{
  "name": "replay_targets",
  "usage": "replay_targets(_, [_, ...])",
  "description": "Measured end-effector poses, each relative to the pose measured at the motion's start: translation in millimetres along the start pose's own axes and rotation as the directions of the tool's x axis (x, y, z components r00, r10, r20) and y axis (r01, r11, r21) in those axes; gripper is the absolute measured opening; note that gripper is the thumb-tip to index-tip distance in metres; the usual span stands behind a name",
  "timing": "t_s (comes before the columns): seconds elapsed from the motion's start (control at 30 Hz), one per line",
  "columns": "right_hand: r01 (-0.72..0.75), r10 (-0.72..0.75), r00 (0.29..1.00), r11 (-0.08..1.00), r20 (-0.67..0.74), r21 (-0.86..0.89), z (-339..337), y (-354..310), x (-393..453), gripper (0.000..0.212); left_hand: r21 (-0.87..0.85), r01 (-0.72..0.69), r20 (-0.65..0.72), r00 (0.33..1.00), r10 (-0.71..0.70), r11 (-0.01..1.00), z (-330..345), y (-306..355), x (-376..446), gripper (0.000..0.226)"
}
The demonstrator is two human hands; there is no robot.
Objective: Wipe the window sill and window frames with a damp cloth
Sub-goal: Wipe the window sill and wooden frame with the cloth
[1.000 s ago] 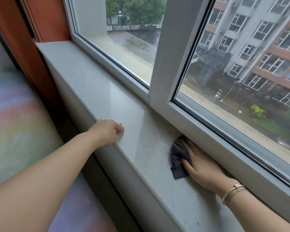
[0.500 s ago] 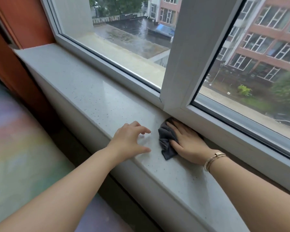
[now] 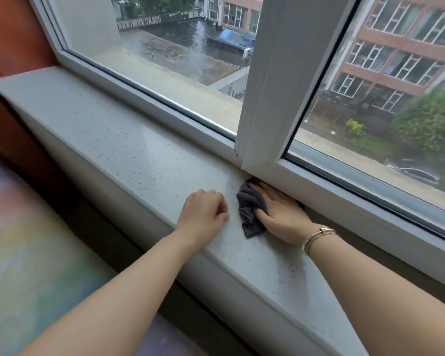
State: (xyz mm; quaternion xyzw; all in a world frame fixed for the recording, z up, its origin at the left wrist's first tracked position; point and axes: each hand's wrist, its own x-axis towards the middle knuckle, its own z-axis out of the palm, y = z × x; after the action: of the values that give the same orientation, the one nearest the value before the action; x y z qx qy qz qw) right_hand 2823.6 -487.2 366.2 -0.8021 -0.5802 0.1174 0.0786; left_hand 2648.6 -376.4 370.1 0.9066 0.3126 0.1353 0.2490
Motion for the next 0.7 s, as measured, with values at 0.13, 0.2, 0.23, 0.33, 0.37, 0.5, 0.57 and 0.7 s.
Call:
replay_targets(0.13, [-0.051, 0.051, 0.998, 0.999, -0.026, -0.017, 4.9, -11.8, -14.4, 0.063, -0.038, 0.114, -0.049, 0.992, -0.116, 0.993, -12.5, -10.7, -11.3, 0.013])
replay_targets(0.2, [-0.047, 0.047, 0.999, 0.999, 0.0, -0.024, 9.9, -24.9, -24.0, 0.063, -0.099, 0.139, -0.045, 0.989, -0.144, 0.985, -16.3, -12.1, -16.1, 0.013])
replay_targets(0.23, [-0.014, 0.014, 1.0, 1.0, 0.008, -0.023, 12.2, -34.5, -26.6, 0.065, -0.119, 0.158, -0.056, 0.985, -0.165, 0.98, -18.2, -13.3, -18.8, 0.011])
replay_targets(0.33, [0.123, -0.123, 0.992, 0.992, 0.03, -0.002, 21.7, -64.4, -31.3, 0.075, -0.081, 0.252, -0.085, 0.962, -0.259, 0.964, -20.8, -18.8, -22.8, 0.002])
replay_targets(0.37, [0.167, -0.167, 0.985, 0.986, 0.038, 0.011, 24.2, -72.1, -33.5, 0.074, -0.065, 0.293, -0.082, 0.951, -0.298, 0.954, -21.2, -20.4, -24.1, 0.004])
replay_targets(0.5, [0.253, -0.259, 0.964, 0.964, 0.069, 0.08, 19.2, -72.1, -46.5, 0.068, -0.094, 0.402, -0.034, 0.913, -0.406, 0.911, -27.0, -24.7, -23.4, 0.008])
replay_targets(0.57, [0.124, -0.129, 0.991, 0.984, 0.027, 0.126, 15.4, -59.4, -47.4, 0.068, -0.177, 0.421, 0.002, 0.904, -0.427, 0.89, -31.9, -28.1, -23.6, 0.005])
replay_targets(0.7, [-0.105, 0.111, 0.992, 0.99, -0.058, 0.099, 13.3, -64.4, -31.8, 0.063, -0.273, 0.461, -0.063, 0.867, -0.494, 0.844, -43.1, -35.2, -36.4, 0.017])
